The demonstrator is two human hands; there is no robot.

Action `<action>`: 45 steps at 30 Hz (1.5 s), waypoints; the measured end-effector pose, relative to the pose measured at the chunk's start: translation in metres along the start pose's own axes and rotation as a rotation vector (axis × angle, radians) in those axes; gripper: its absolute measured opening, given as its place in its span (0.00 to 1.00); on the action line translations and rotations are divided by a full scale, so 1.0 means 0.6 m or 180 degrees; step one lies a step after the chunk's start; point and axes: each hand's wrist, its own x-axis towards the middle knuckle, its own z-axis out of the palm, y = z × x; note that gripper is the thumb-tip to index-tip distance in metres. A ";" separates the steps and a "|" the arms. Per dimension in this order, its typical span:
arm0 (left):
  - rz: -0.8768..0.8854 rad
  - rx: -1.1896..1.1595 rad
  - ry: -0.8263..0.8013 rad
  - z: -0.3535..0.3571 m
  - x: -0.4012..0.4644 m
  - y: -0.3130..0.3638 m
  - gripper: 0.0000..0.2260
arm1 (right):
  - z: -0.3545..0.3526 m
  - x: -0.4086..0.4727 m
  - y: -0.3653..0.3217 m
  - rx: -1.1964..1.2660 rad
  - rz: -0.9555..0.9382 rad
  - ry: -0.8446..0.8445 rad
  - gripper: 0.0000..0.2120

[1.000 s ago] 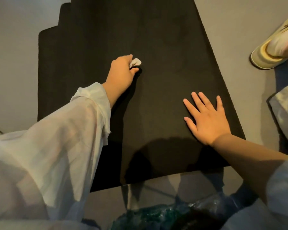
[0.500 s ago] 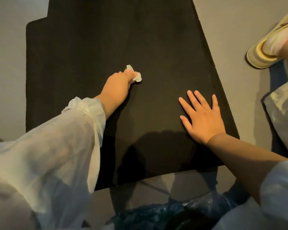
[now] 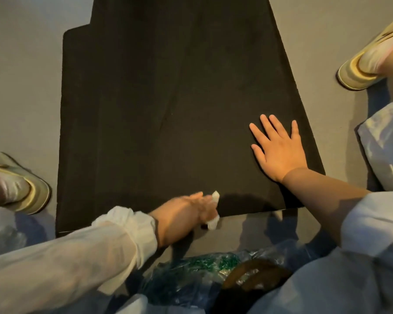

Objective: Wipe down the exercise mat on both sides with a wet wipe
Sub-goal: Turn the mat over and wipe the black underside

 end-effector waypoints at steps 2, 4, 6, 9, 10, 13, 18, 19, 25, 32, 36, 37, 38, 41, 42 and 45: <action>0.0455 0.0161 -0.0300 0.017 -0.013 0.000 0.17 | 0.001 -0.001 -0.001 -0.0008 0.0007 0.0004 0.26; 0.0819 0.0306 -0.0154 -0.011 -0.026 0.009 0.15 | 0.001 0.000 -0.002 -0.0018 0.0014 0.0010 0.26; 0.0661 0.0063 0.0519 -0.061 -0.008 0.012 0.14 | 0.001 0.000 -0.001 -0.0010 0.0015 0.0000 0.26; 0.0532 -0.0119 0.1604 -0.159 0.042 0.011 0.14 | -0.001 0.000 0.000 0.0021 0.0024 -0.0014 0.27; 0.0435 -0.0049 0.1909 -0.189 0.065 0.001 0.14 | -0.002 0.000 0.000 0.0038 0.0026 -0.0013 0.27; -0.0104 -0.0053 0.2580 -0.262 0.133 -0.030 0.15 | -0.003 -0.001 -0.001 0.0084 0.0021 -0.0032 0.27; -0.0645 0.0307 0.2812 -0.323 0.223 -0.065 0.17 | -0.006 0.001 0.002 0.0211 0.0016 -0.0088 0.27; -0.0708 0.0383 0.2802 -0.327 0.237 -0.073 0.18 | -0.005 0.002 0.002 0.0232 0.0019 -0.0094 0.27; -0.1547 0.0479 0.1779 -0.323 0.279 -0.100 0.10 | -0.002 0.003 0.001 0.0298 -0.0025 -0.0039 0.27; -0.1053 0.0816 0.1527 -0.237 0.241 -0.087 0.15 | 0.004 0.004 0.003 0.0196 0.0014 -0.0042 0.26; -0.0540 0.0420 0.1605 -0.146 0.190 -0.044 0.19 | 0.001 0.004 0.002 0.0140 0.0022 -0.0023 0.27; -0.0385 0.0227 0.1721 -0.124 0.168 -0.031 0.20 | -0.001 0.005 0.001 0.0153 0.0020 -0.0033 0.27; -0.0271 0.0091 0.1738 -0.106 0.149 -0.021 0.21 | -0.002 0.004 0.000 0.0158 0.0018 -0.0049 0.27; -0.0192 -0.0542 0.1564 -0.059 0.117 0.008 0.19 | -0.008 0.000 -0.002 0.0150 0.0033 -0.0125 0.26; -0.0215 -0.0878 0.1501 -0.046 0.108 0.017 0.18 | -0.012 0.000 -0.001 0.0175 0.0028 -0.0144 0.25; -0.0154 -0.1228 0.1326 -0.008 0.092 0.031 0.22 | -0.035 0.007 0.007 0.0473 0.0009 0.0022 0.22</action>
